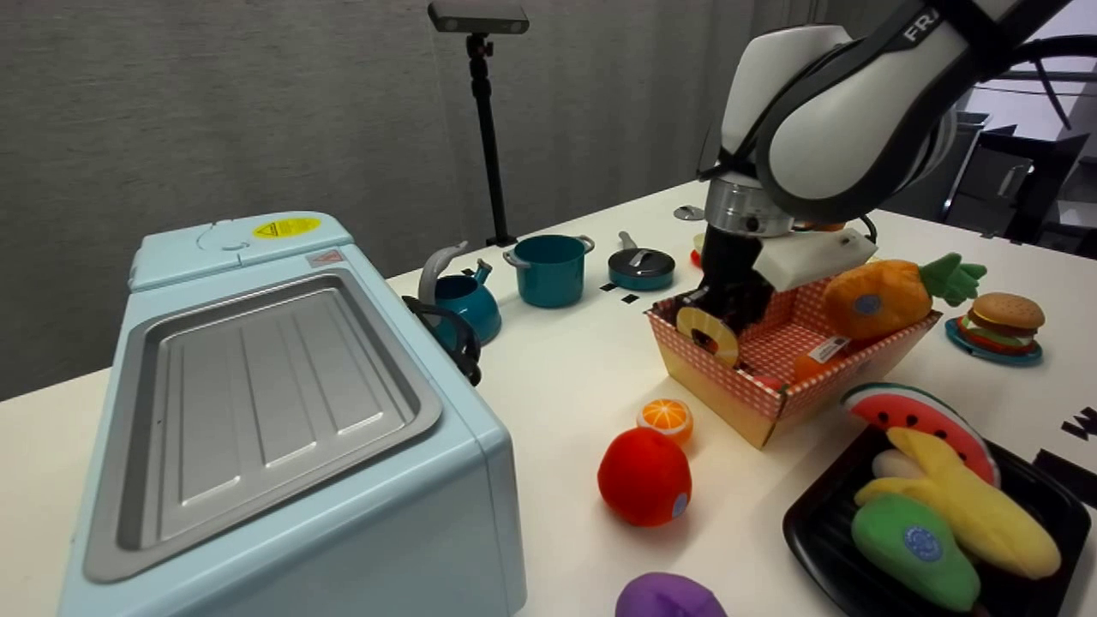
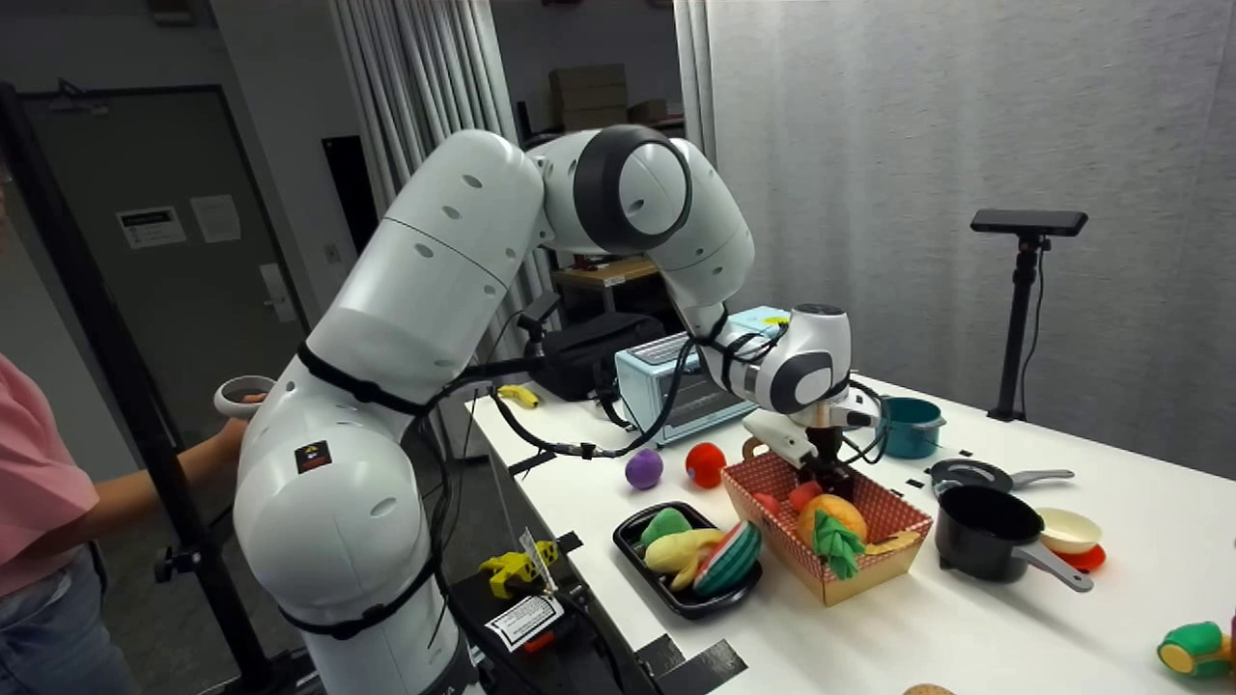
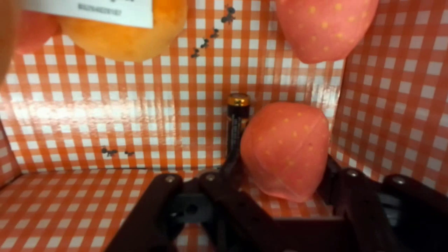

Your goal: Take three fruit plush toys out of the box and put them on the table

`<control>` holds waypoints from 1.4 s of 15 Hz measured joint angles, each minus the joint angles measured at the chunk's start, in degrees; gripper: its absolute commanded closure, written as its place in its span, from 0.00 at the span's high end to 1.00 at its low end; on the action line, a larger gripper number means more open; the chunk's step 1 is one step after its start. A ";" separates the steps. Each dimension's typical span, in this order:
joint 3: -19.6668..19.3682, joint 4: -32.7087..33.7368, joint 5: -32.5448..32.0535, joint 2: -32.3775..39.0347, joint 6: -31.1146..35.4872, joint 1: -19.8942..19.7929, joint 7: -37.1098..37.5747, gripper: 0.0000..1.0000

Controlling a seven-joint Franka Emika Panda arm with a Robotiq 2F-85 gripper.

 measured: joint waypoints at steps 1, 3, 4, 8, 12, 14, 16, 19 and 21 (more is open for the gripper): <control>-0.13 0.03 0.00 0.01 0.00 0.00 0.03 0.14; -0.24 0.05 0.00 0.01 0.00 0.00 0.10 0.02; -0.26 0.05 0.00 0.02 0.00 0.00 0.10 0.02; -0.35 0.05 0.00 -0.15 0.00 0.24 0.12 0.03; -0.54 -0.07 -0.56 -2.01 0.01 1.66 0.12 0.03; -0.60 -0.24 -1.18 -4.05 0.01 2.81 0.12 0.03; -0.76 -0.67 -2.63 -6.65 0.09 4.16 0.12 0.03; -1.69 -1.83 -7.06 -10.72 1.04 6.89 0.14 0.03; -1.62 -2.82 -9.78 -12.97 1.73 8.42 -0.11 0.03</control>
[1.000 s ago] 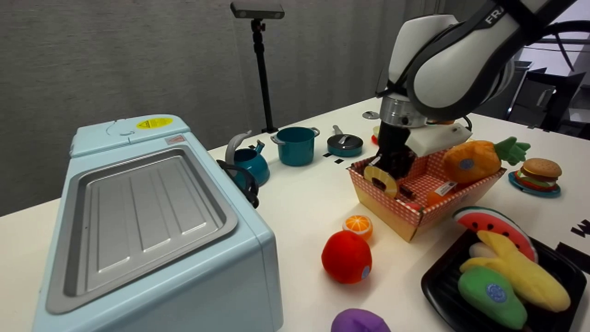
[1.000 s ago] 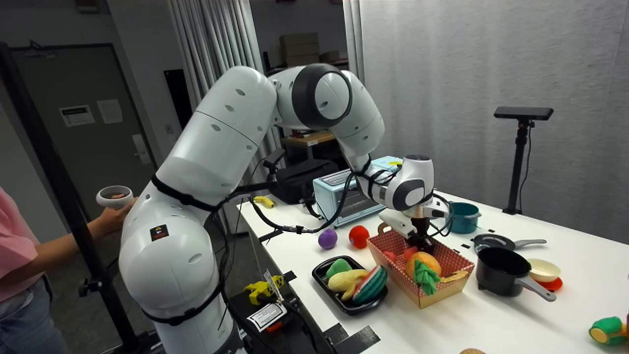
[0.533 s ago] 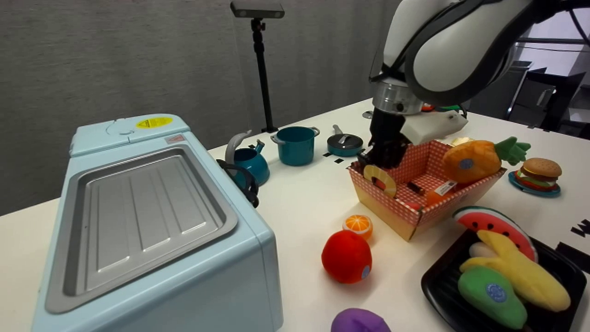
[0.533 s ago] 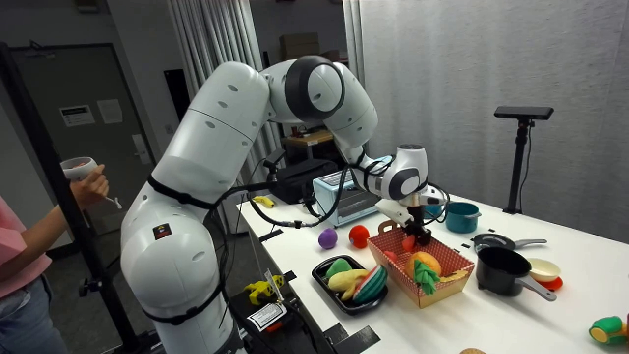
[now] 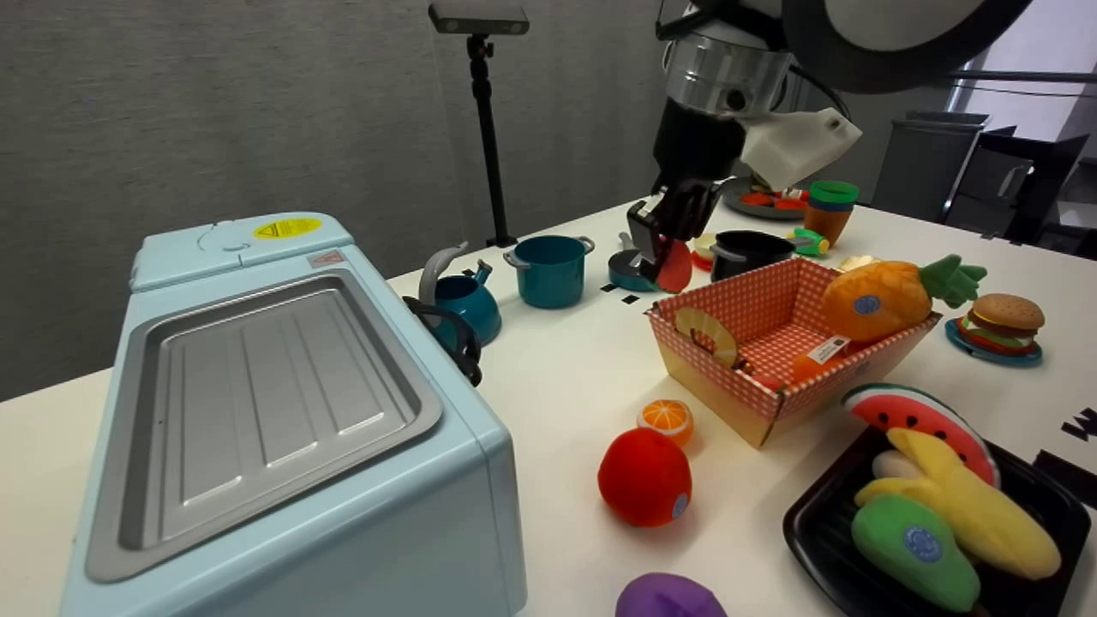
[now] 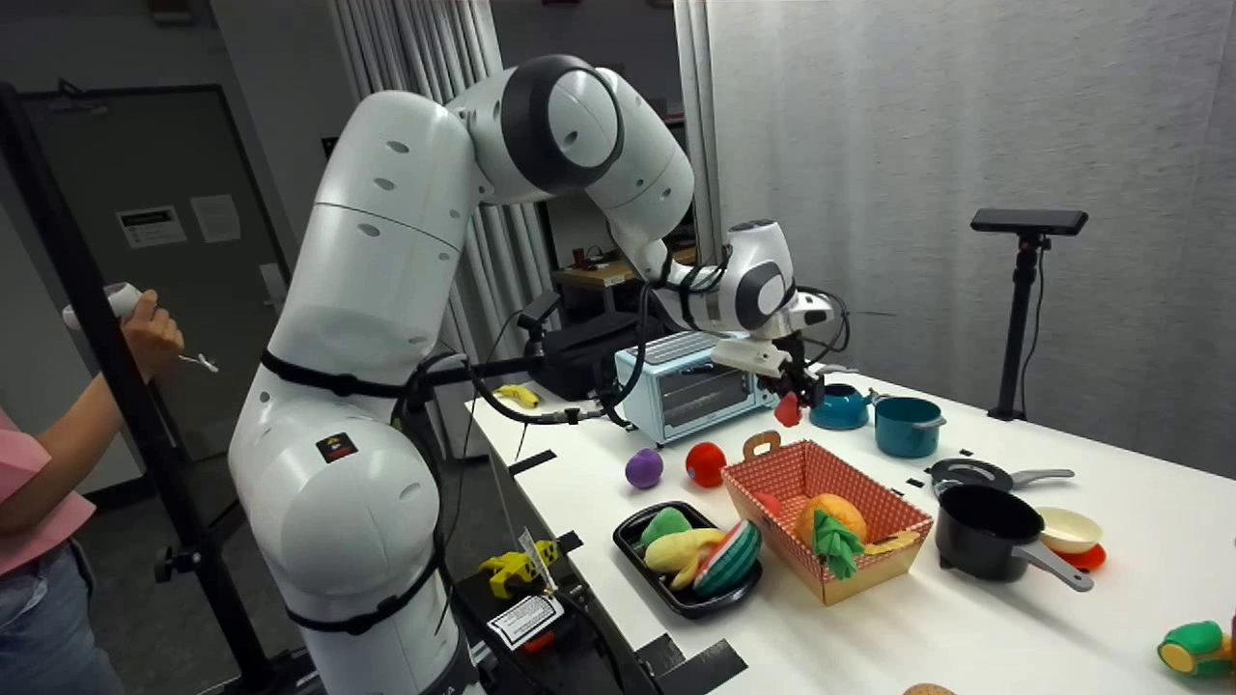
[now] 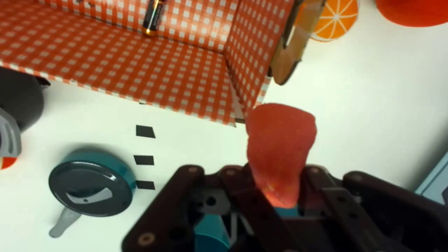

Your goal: Take three fruit plush toys out of the box and put them on the table

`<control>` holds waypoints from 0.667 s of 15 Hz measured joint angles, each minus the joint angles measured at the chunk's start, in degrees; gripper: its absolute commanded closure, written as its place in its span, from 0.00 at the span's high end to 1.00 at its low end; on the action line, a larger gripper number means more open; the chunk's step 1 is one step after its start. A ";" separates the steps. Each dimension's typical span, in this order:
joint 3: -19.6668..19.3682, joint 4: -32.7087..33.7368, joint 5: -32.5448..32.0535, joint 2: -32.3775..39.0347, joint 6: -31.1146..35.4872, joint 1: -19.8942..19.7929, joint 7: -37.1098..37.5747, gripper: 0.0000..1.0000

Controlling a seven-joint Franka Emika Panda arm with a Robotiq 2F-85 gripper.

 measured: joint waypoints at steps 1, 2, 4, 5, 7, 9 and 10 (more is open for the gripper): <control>0.39 -0.60 -0.51 -0.81 0.37 0.51 -0.52 0.03; 1.11 -1.25 -0.53 -1.47 0.67 0.73 -1.36 0.03; 2.92 -2.35 -0.25 -2.02 1.28 0.71 -2.94 0.39; 3.70 -2.84 -0.12 -2.07 1.54 0.66 -3.56 0.40; 4.91 -3.70 0.06 -2.07 1.60 0.58 -4.85 0.53; 5.59 -4.49 0.06 -2.07 1.60 0.51 -6.11 0.69; 5.80 -4.82 0.06 -2.07 1.60 0.45 -6.66 0.78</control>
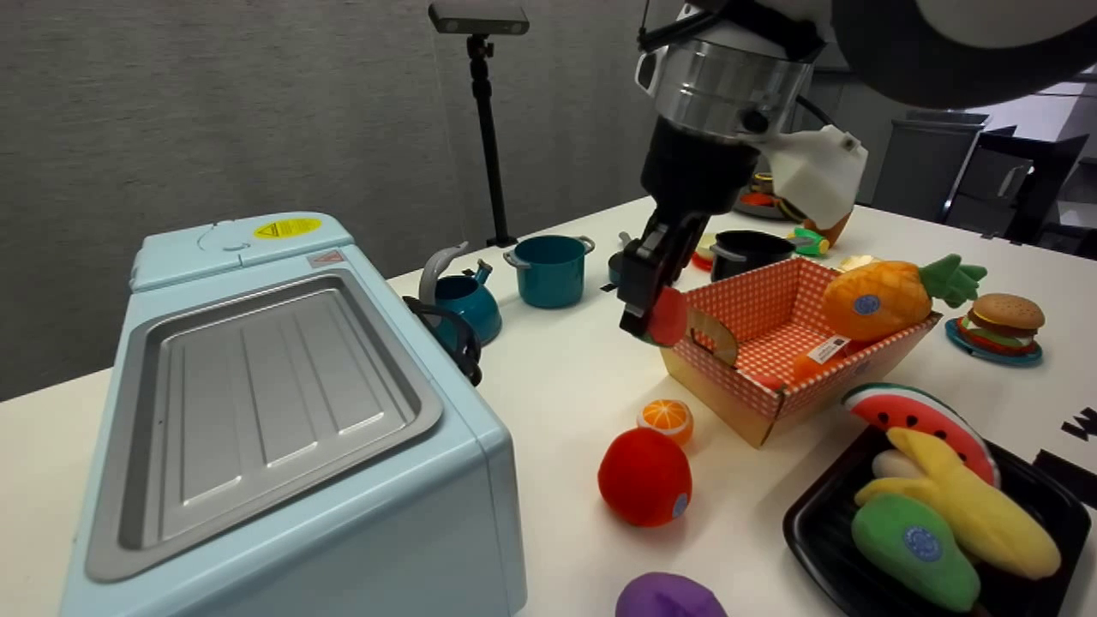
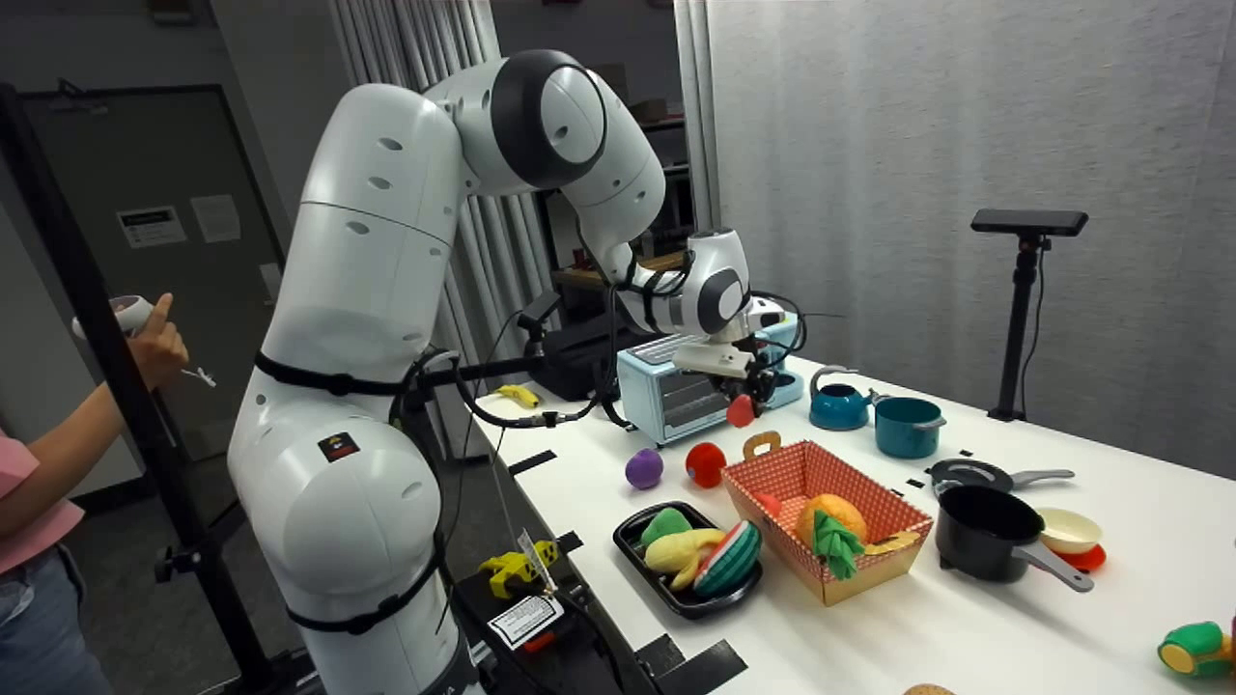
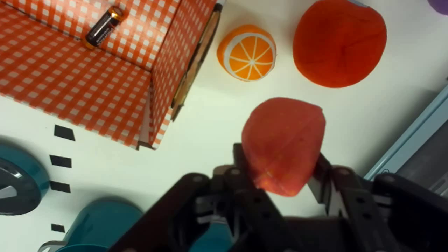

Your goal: Take three fruit plush toys out of the box and put them on the table

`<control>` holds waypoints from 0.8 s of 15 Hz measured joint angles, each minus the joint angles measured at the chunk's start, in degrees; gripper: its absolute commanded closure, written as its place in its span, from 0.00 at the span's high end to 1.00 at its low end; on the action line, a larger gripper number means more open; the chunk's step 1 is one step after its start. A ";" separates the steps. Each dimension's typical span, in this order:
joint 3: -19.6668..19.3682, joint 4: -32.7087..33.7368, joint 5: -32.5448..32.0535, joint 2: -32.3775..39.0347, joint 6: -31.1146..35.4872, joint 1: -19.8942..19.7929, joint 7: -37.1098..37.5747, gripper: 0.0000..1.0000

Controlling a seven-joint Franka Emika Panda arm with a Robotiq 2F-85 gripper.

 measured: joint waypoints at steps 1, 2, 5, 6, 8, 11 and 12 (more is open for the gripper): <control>0.15 -0.24 0.00 0.00 0.00 -0.10 -0.52 0.84; 0.19 -0.44 0.00 -0.01 0.00 -0.18 -0.89 0.92; 0.12 -1.03 -0.02 -0.24 0.00 -0.51 -1.71 1.00; 0.07 -1.21 -0.04 -0.42 0.00 -0.65 -1.94 1.00; -0.24 -1.55 -0.19 -1.02 0.00 -0.86 -2.21 1.00; -1.46 -2.35 -0.87 -2.47 -0.01 -0.89 -2.23 1.00; -2.09 -2.84 -1.17 -3.14 -0.02 -0.89 -2.23 1.00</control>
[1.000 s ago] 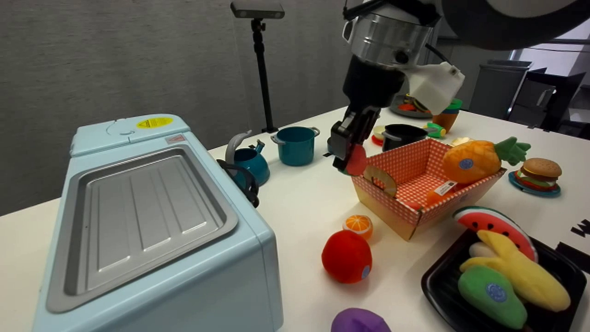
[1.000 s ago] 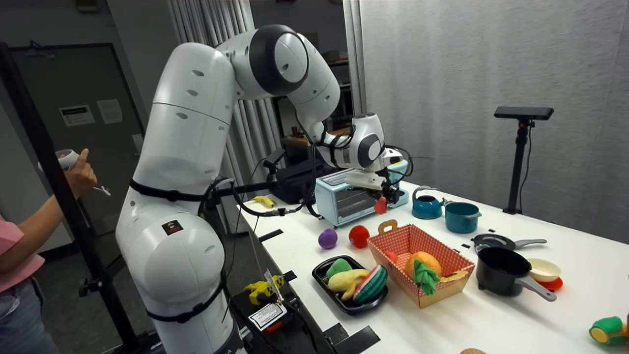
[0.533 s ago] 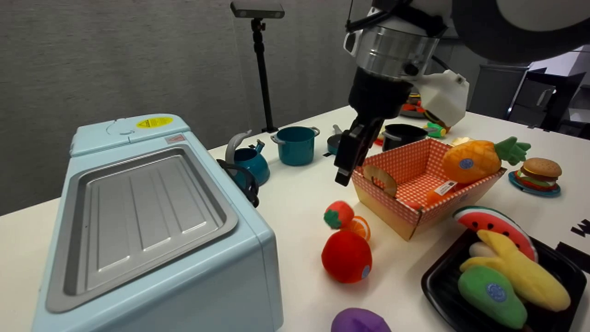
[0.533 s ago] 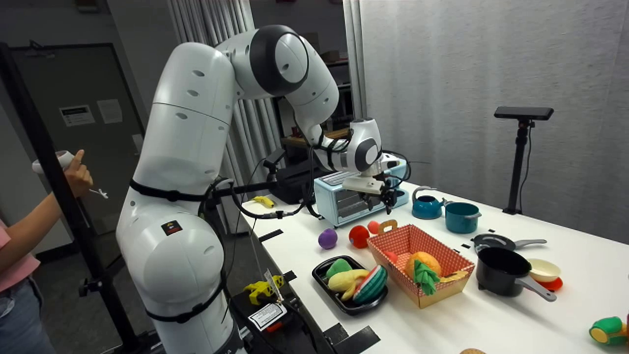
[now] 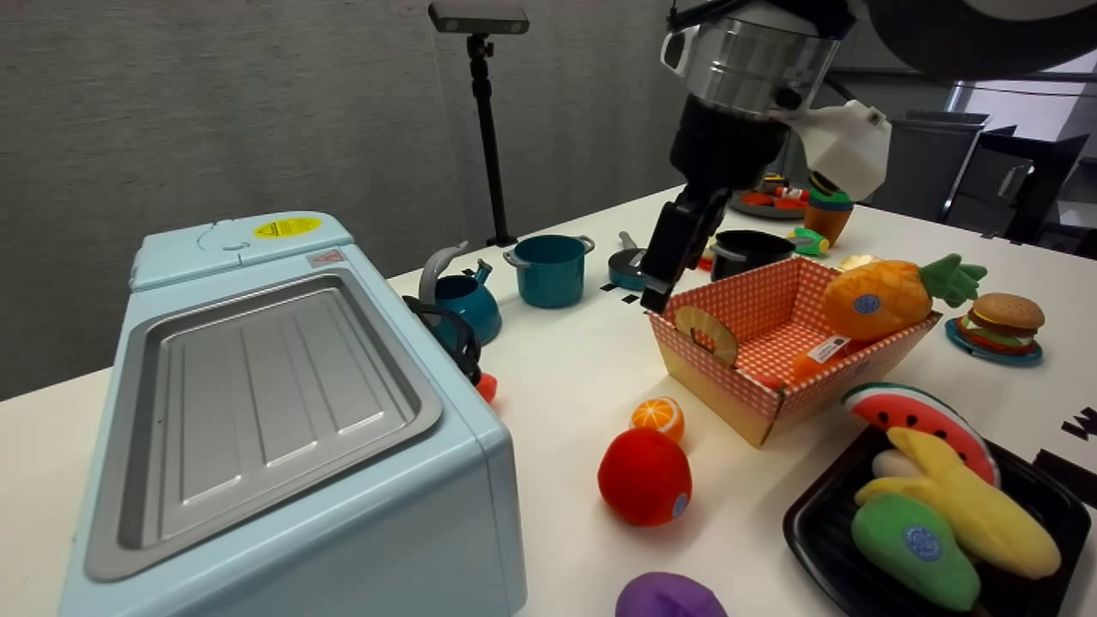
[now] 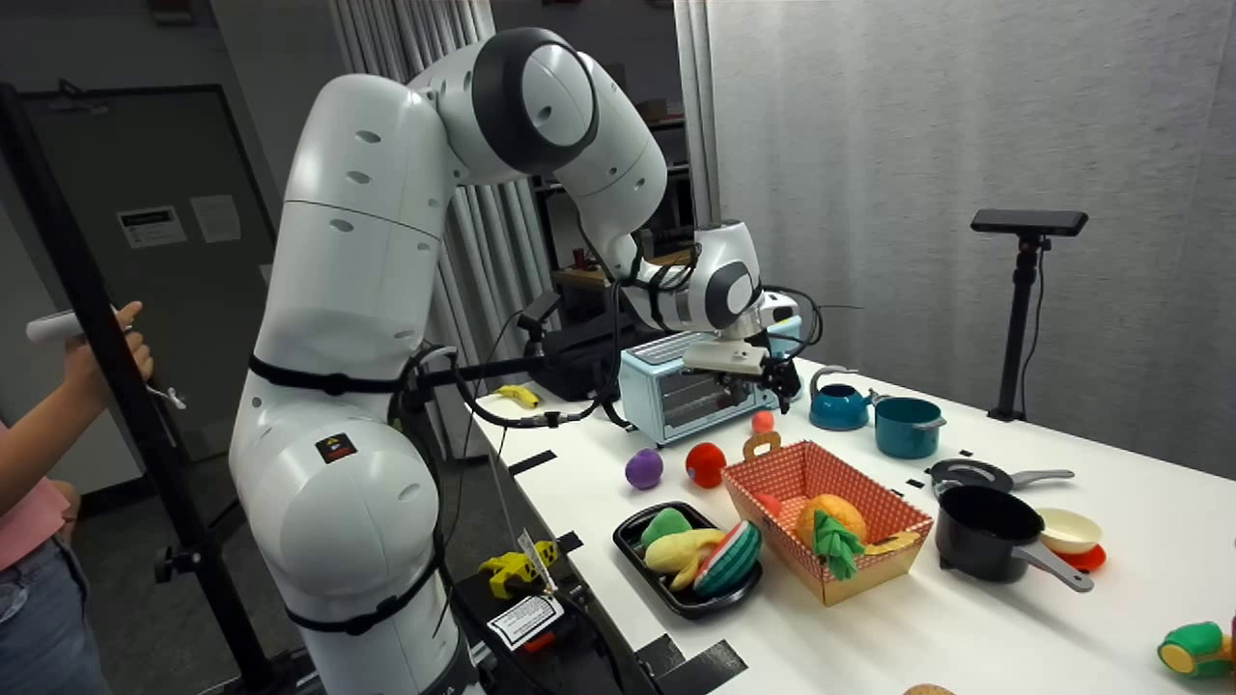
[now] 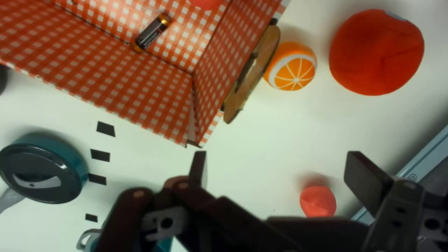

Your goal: Take three fruit plush toys out of the box and put them on the table

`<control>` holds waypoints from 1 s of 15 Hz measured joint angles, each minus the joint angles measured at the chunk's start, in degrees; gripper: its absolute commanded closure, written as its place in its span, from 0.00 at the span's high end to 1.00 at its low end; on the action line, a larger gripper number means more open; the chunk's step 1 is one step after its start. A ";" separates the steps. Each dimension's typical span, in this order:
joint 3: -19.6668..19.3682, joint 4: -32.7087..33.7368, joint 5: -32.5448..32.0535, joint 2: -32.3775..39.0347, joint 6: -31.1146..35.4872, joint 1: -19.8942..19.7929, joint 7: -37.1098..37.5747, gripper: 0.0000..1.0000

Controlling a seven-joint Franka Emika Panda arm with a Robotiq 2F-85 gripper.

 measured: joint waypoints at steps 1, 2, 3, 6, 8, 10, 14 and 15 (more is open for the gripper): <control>-0.69 -0.54 -0.36 -0.75 -0.08 0.00 0.00 1.00; -1.45 -1.22 -0.74 -1.56 -0.13 -0.01 0.02 1.00; -2.18 -1.94 -1.20 -2.40 -0.23 -0.01 0.09 1.00; -4.51 -4.41 -3.20 -4.94 -0.81 -0.05 0.53 1.00; -6.11 -6.12 -5.06 -6.61 -2.13 -0.07 1.46 1.00; -7.55 -7.75 -7.29 -8.18 -4.17 -0.13 2.63 1.00; -9.37 -10.66 -11.92 -10.44 -7.83 -0.99 4.31 1.00; -9.54 -11.22 -12.72 -10.69 -8.17 -1.39 4.33 1.00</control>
